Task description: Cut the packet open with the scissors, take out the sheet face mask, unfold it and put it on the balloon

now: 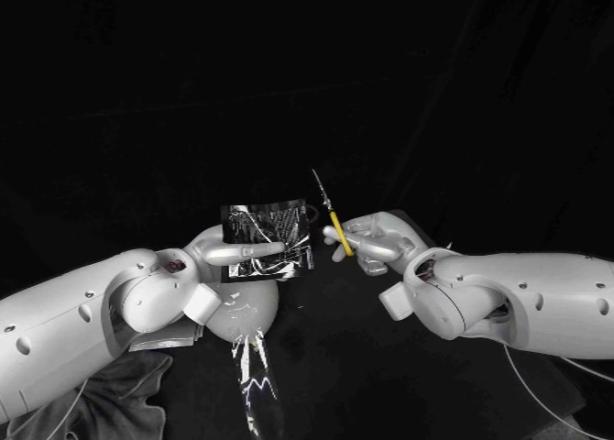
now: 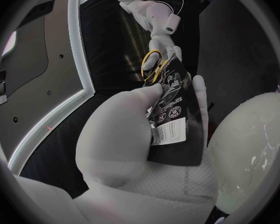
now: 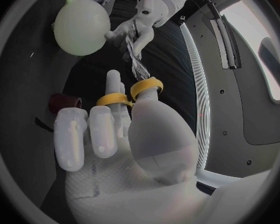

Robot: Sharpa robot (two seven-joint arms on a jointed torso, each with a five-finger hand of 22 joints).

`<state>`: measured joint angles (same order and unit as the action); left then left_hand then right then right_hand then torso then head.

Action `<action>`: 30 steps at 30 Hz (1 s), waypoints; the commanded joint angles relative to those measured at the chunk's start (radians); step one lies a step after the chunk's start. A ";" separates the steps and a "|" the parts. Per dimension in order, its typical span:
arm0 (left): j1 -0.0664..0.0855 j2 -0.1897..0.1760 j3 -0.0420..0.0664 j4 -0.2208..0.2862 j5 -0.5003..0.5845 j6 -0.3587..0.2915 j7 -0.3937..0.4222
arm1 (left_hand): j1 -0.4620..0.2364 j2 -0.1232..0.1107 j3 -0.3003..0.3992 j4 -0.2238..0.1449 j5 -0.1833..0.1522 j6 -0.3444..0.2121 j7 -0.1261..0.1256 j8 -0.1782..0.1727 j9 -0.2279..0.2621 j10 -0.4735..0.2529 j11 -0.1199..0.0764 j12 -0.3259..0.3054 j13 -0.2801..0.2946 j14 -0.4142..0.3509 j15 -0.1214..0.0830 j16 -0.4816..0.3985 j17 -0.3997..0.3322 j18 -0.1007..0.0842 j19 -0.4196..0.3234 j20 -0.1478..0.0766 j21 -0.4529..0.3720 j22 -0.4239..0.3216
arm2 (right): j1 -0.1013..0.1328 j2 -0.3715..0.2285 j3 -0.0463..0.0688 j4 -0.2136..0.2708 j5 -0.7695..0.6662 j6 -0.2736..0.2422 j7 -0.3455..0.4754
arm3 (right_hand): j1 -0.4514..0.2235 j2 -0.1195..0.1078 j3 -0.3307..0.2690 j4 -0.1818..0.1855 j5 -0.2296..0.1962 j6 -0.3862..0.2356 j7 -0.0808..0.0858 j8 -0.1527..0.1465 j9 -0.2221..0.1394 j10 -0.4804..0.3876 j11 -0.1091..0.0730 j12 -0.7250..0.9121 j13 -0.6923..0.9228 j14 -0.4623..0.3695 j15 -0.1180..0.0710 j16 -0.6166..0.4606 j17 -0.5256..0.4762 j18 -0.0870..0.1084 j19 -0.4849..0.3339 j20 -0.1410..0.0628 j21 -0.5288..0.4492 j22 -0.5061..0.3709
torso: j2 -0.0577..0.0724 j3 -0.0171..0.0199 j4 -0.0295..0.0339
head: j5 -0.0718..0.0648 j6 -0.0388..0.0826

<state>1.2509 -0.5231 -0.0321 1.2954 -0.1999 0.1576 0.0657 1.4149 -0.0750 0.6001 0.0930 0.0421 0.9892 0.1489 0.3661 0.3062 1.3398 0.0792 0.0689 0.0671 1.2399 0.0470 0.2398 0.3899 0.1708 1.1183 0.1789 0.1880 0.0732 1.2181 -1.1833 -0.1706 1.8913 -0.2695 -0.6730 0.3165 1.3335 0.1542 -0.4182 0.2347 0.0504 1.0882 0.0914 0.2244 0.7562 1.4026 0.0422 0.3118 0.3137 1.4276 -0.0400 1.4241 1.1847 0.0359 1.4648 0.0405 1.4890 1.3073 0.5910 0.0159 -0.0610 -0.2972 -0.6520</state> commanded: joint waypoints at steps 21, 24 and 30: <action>0.002 -0.089 0.002 0.088 0.214 0.047 0.169 | -0.013 0.013 0.008 -0.013 0.007 -0.005 0.000 0.007 0.116 0.001 0.006 -0.002 0.000 -0.006 -0.003 -0.002 0.009 0.007 -0.028 0.011 -0.012 -0.004 | 0.004 -0.017 -0.002 -0.078 0.101 -0.039 0.059 | 0.125 0.114 -0.033 -0.003 -0.001 0.040 -0.046 0.005 0.015 0.097 -0.068 0.013 0.024 0.060 -0.045 -0.006 -0.005 -0.013 0.047 -0.011 0.000 0.233 | -0.001 -0.0026 0.0043 | 0.049 0.001; 0.002 -0.125 0.002 0.121 0.224 0.032 0.195 | -0.014 0.012 0.008 -0.014 0.007 -0.006 0.000 0.008 0.118 0.000 0.006 -0.003 0.000 -0.007 -0.002 -0.003 0.011 0.007 -0.033 0.013 -0.014 -0.004 | 0.000 -0.016 -0.003 -0.082 0.102 -0.035 0.058 | 0.125 0.114 -0.033 -0.003 -0.001 0.040 -0.046 0.005 0.015 0.097 -0.068 0.013 0.024 0.060 -0.045 -0.006 -0.005 -0.013 0.047 -0.011 0.000 0.233 | -0.001 -0.0041 0.0075 | 0.066 0.002; 0.000 -0.219 0.001 0.182 0.239 -0.015 0.245 | -0.016 0.013 0.011 -0.022 0.007 -0.011 0.001 0.010 0.125 -0.004 0.007 -0.003 0.000 -0.012 -0.001 -0.006 0.015 0.005 -0.054 0.022 -0.022 -0.005 | -0.012 -0.012 -0.004 -0.090 0.102 -0.027 0.057 | 0.123 0.114 -0.039 -0.002 -0.002 0.037 -0.045 0.004 0.017 0.095 -0.067 0.012 0.027 0.060 -0.044 -0.006 -0.004 -0.013 0.047 -0.011 0.001 0.233 | -0.001 -0.0049 0.0082 | 0.143 0.001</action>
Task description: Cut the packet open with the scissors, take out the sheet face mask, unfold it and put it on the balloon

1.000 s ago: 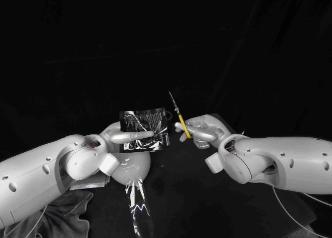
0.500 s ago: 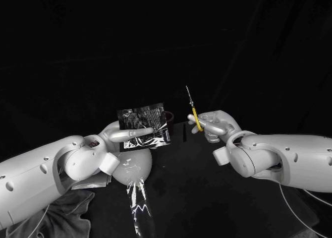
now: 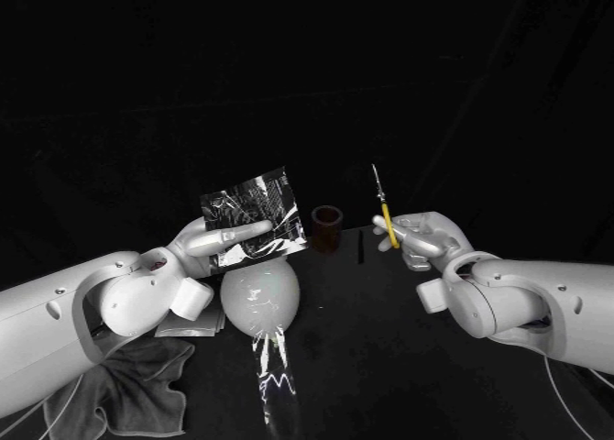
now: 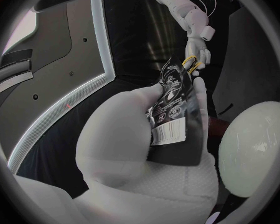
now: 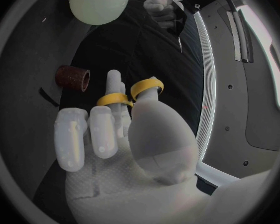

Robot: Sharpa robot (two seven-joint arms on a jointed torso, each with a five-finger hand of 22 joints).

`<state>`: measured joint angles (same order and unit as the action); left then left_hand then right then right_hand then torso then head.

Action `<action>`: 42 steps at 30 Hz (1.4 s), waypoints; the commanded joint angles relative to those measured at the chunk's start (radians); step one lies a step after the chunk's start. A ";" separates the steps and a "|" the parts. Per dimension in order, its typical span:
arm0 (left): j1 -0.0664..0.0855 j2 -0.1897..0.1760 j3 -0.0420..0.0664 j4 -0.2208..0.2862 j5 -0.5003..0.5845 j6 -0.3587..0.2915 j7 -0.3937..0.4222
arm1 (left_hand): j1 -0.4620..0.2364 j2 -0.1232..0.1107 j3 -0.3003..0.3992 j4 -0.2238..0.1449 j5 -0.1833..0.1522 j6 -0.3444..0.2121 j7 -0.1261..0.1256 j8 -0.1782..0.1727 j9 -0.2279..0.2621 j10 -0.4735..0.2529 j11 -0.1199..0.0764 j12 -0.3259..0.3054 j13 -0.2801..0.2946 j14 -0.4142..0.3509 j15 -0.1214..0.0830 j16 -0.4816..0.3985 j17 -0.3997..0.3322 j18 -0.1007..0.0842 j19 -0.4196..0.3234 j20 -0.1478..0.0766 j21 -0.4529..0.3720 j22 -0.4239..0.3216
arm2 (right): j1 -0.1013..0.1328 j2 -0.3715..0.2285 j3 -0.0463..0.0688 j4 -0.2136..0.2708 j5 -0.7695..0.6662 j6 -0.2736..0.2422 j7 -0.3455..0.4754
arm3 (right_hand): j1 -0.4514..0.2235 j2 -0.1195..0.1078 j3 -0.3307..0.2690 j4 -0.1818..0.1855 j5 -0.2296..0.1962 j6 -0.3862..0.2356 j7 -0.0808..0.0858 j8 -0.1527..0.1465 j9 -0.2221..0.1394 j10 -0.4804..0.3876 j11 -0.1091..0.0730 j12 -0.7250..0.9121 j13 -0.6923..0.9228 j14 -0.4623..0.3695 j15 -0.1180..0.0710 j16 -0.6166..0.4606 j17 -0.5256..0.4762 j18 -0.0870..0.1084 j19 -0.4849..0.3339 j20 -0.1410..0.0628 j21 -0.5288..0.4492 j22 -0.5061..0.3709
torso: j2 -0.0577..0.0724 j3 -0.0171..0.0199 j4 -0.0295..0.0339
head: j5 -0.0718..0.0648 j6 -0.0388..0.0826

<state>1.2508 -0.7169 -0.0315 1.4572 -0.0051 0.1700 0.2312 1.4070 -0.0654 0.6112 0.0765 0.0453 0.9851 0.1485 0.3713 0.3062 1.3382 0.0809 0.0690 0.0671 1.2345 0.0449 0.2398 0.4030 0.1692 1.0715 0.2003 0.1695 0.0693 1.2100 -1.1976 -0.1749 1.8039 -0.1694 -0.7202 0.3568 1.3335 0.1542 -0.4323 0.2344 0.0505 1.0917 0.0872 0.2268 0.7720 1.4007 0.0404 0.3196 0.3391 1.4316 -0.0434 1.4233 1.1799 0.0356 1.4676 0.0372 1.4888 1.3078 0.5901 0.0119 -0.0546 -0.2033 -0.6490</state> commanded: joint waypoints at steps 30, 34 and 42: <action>-0.126 -0.403 -0.074 0.129 0.048 -0.202 0.281 | 0.033 -0.001 0.008 -0.096 0.003 -0.030 0.017 -0.010 0.134 -0.057 0.022 -0.005 -0.002 -0.068 0.016 -0.043 0.016 -0.001 -0.117 0.038 -0.030 0.005 | -0.032 0.036 -0.001 -0.041 0.003 0.049 0.024 | 0.117 0.114 -0.031 0.003 -0.002 0.029 -0.038 0.001 0.005 0.091 -0.063 0.002 0.006 0.056 -0.039 -0.007 0.001 -0.013 0.045 -0.007 0.001 0.233 | -0.023 -0.0093 0.0299 | 0.430 -0.135; -0.151 -0.416 -0.079 0.121 0.004 -0.208 0.291 | 0.041 0.001 0.008 -0.114 0.003 -0.026 0.019 -0.016 0.130 -0.059 0.023 -0.005 -0.002 -0.076 0.018 -0.048 0.017 -0.003 -0.129 0.040 -0.028 0.008 | -0.033 0.037 -0.001 -0.043 0.003 0.050 0.024 | 0.116 0.114 -0.031 0.004 -0.002 0.029 -0.037 0.001 0.006 0.091 -0.062 0.002 0.007 0.056 -0.039 -0.007 0.002 -0.013 0.045 -0.007 0.002 0.233 | -0.026 -0.0093 0.0302 | 0.445 -0.143; -0.177 -0.445 -0.102 0.096 -0.055 -0.210 0.301 | 0.046 0.004 0.007 -0.128 0.003 -0.021 0.019 -0.021 0.127 -0.059 0.024 -0.004 -0.001 -0.080 0.018 -0.049 0.019 -0.006 -0.141 0.041 -0.024 0.011 | -0.033 0.038 -0.001 -0.046 0.003 0.052 0.026 | 0.116 0.114 -0.031 0.004 -0.002 0.029 -0.037 0.001 0.006 0.091 -0.062 0.002 0.007 0.056 -0.039 -0.007 0.002 -0.013 0.045 -0.007 0.002 0.233 | -0.032 -0.0081 0.0316 | 0.475 -0.161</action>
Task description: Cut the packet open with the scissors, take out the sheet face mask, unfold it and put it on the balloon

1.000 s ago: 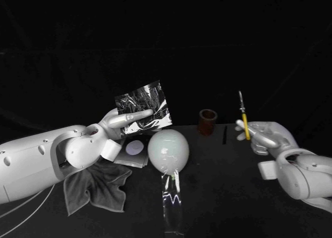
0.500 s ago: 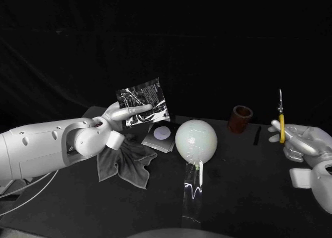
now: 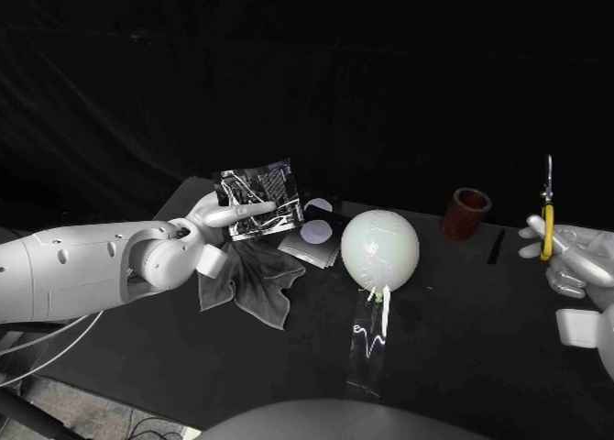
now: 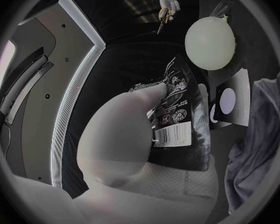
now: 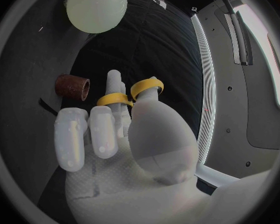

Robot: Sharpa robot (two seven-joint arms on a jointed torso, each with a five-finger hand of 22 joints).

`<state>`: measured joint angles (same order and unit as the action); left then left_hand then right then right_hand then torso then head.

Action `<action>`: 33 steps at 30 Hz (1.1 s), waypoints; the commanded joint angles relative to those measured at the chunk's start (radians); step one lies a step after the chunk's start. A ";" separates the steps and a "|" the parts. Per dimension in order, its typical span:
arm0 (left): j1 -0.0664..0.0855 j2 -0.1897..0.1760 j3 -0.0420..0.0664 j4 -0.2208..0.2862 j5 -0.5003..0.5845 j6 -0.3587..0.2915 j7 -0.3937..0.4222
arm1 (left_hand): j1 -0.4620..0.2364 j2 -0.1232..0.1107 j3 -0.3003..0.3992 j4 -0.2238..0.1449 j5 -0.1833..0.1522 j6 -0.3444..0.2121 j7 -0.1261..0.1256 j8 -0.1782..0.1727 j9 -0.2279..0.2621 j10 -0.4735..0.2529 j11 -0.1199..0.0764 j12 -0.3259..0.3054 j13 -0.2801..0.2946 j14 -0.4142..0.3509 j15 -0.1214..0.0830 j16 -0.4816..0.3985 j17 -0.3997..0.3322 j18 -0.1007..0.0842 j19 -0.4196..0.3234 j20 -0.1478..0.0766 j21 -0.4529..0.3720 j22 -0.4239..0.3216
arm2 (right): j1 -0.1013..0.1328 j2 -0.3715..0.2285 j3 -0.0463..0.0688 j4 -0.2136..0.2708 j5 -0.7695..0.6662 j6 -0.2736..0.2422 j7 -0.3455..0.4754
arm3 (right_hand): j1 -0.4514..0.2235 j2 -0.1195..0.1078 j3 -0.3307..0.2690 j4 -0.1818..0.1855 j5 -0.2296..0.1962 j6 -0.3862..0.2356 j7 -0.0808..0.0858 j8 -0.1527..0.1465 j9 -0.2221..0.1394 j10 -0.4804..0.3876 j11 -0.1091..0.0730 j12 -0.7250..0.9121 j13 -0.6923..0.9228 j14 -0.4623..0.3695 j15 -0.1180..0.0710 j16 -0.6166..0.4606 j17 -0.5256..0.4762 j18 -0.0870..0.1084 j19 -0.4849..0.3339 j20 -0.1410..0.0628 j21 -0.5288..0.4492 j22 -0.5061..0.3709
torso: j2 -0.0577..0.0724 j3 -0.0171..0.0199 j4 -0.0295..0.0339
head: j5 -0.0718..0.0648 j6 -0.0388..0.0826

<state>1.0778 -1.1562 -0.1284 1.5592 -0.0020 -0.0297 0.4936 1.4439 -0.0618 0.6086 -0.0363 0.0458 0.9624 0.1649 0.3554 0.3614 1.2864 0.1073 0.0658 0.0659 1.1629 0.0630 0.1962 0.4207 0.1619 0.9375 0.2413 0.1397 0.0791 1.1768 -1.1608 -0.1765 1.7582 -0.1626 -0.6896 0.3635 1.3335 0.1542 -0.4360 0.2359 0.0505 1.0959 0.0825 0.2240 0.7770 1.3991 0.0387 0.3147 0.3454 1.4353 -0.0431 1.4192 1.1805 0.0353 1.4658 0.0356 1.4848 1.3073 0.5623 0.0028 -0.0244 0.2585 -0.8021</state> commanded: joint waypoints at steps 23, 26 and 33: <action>-0.130 0.024 -0.031 -0.115 -0.252 -0.079 0.072 | -0.020 -0.040 -0.009 -0.047 0.002 -0.052 0.033 -0.088 0.023 -0.128 0.042 -0.006 -0.005 -0.183 0.070 -0.099 -0.034 -0.014 -0.098 0.027 -0.001 0.003 | -0.003 0.004 0.001 -0.011 -0.002 0.031 0.018 | 0.113 0.115 -0.028 0.005 -0.002 0.023 -0.032 0.003 0.002 0.091 -0.060 0.006 0.003 0.053 -0.038 -0.002 0.003 -0.013 0.047 -0.005 0.006 0.234 | -0.006 -0.0003 0.0038 | 0.041 -0.027; -0.139 0.044 -0.031 -0.126 -0.246 -0.093 0.084 | -0.030 -0.052 -0.009 -0.043 0.002 -0.058 0.032 -0.096 0.018 -0.141 0.045 -0.006 -0.004 -0.196 0.075 -0.107 -0.041 -0.011 -0.108 0.033 -0.007 -0.001 | -0.004 0.004 0.001 -0.011 -0.002 0.033 0.017 | 0.113 0.115 -0.028 0.005 -0.002 0.023 -0.032 0.003 0.002 0.091 -0.060 0.006 0.003 0.053 -0.038 -0.002 0.003 -0.013 0.047 -0.005 0.006 0.234 | -0.006 -0.0004 0.0030 | 0.042 -0.027; -0.147 0.069 -0.028 -0.134 -0.232 -0.117 0.097 | -0.030 -0.094 -0.003 -0.047 0.002 -0.106 0.023 -0.131 -0.004 -0.242 0.074 -0.006 -0.005 -0.317 0.112 -0.137 -0.081 -0.012 -0.277 0.049 -0.070 -0.024 | -0.005 0.003 0.001 -0.009 -0.002 0.035 0.016 | 0.113 0.115 -0.028 0.005 -0.002 0.023 -0.032 0.003 0.002 0.091 -0.060 0.006 0.003 0.053 -0.038 -0.002 0.003 -0.013 0.047 -0.005 0.006 0.234 | -0.004 0.0014 0.0001 | 0.049 -0.028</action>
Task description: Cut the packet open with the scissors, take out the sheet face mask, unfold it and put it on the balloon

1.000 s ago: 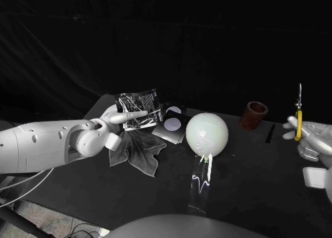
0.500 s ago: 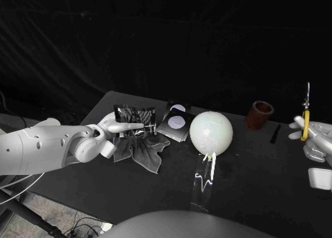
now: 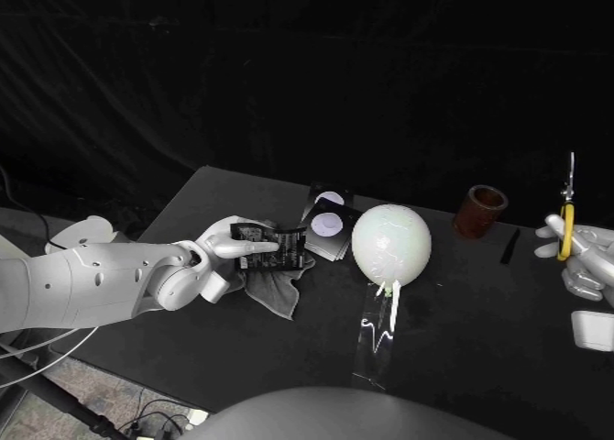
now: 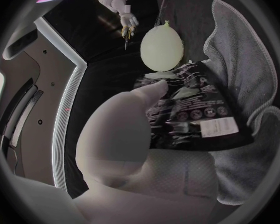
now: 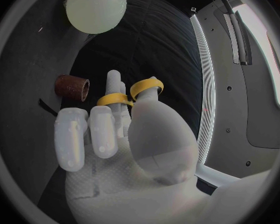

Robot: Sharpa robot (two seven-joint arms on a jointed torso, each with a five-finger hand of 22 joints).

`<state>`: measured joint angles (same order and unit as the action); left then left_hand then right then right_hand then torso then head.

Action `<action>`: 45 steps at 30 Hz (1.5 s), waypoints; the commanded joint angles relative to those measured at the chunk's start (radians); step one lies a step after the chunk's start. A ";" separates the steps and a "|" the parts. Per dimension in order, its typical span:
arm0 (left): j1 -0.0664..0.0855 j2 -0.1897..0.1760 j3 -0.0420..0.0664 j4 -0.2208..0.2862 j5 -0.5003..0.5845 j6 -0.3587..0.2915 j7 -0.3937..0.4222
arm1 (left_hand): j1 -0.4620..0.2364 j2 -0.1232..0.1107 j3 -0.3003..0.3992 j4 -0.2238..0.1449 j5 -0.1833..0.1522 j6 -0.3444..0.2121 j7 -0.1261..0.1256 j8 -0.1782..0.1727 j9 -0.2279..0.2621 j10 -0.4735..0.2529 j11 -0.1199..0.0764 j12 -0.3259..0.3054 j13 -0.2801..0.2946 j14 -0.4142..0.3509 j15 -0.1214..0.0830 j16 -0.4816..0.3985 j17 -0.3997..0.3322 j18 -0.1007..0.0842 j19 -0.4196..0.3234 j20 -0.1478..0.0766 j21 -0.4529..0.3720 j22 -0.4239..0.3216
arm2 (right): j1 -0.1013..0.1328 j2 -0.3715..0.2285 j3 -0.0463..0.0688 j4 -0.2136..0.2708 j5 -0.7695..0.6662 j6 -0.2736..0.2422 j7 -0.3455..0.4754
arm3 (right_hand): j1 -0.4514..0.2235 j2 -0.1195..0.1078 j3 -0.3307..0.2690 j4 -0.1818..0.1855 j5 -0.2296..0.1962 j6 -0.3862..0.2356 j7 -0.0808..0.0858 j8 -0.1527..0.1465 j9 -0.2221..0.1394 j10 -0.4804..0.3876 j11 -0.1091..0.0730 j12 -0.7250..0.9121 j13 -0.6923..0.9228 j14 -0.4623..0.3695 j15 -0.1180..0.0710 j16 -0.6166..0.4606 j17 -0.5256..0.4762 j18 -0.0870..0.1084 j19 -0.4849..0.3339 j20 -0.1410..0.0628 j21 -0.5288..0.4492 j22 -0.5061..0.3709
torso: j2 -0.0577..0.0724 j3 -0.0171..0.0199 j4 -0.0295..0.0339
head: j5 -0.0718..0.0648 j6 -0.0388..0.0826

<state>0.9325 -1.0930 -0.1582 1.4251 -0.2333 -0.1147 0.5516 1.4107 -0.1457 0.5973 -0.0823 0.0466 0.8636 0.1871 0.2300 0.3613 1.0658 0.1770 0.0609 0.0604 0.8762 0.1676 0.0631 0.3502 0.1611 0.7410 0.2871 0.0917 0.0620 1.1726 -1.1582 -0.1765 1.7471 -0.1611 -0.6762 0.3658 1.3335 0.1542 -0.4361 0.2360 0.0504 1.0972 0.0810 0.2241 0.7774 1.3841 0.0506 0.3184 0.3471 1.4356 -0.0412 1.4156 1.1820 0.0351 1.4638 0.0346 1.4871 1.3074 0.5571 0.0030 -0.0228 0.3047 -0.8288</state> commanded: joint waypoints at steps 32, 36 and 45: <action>0.049 -0.001 0.077 -0.066 0.073 -0.124 0.063 | 0.039 -0.025 -0.304 -0.013 0.001 -0.147 0.031 -0.072 -0.057 -0.330 0.012 0.000 0.000 -0.425 0.068 -0.011 -0.168 -0.100 -0.367 0.007 -0.048 -0.019 | -0.005 0.012 0.001 -0.006 -0.019 0.036 0.003 | 0.106 0.098 -0.028 0.007 -0.002 0.005 -0.023 -0.004 0.009 0.087 -0.065 -0.011 0.010 0.046 -0.034 -0.012 -0.022 -0.009 0.038 0.001 -0.011 0.228 | -0.001 0.0005 -0.0026 | -0.026 -0.006; 0.068 0.007 0.079 -0.089 0.075 -0.121 0.057 | 0.046 -0.011 -0.322 -0.011 0.001 -0.135 0.046 -0.068 -0.055 -0.306 0.031 0.003 0.001 -0.415 0.061 -0.009 -0.167 -0.099 -0.366 0.007 -0.047 -0.019 | -0.005 0.015 0.001 -0.007 -0.039 0.040 -0.005 | 0.137 0.097 -0.019 -0.014 -0.001 0.000 -0.025 -0.007 0.013 0.080 -0.066 -0.018 0.014 0.044 -0.034 -0.015 -0.024 -0.008 0.036 0.003 -0.013 0.227 | -0.002 0.0014 -0.0008 | -0.044 -0.006; 0.121 0.038 0.080 -0.108 0.077 -0.090 0.039 | 0.071 0.036 -0.335 -0.026 0.002 -0.053 0.064 -0.034 -0.047 -0.138 0.033 0.036 0.008 -0.062 0.017 0.106 -0.075 -0.032 0.004 -0.004 0.062 0.037 | 0.000 0.019 0.001 -0.014 -0.118 0.042 -0.056 | 0.347 0.126 0.026 -0.160 0.071 -0.020 -0.034 -0.031 0.011 0.069 -0.075 -0.053 0.018 0.048 -0.043 -0.017 -0.013 -0.010 0.041 -0.004 -0.006 0.230 | -0.003 -0.0008 -0.0012 | -0.082 0.016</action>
<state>1.0477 -1.0591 -0.0799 1.3163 -0.1674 -0.2259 0.5905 1.4832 -0.1222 0.2612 -0.0996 0.0465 0.8052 0.2034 0.1932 0.3150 0.9171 0.2143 0.0933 0.0697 0.7924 0.1890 0.1585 0.2704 0.1084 0.7184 0.2845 0.1428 0.0938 1.1703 -1.1407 -0.1766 1.7344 -0.2130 -0.6555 0.3382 1.4598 0.0773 -0.4130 0.0866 0.1148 1.0823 0.0464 0.1996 0.7892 1.3589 0.0754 0.2697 0.3664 1.4272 -0.0324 1.4039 1.1681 0.0295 1.4616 0.0366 1.4802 1.3076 0.5550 0.0035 -0.0243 0.2352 -0.8204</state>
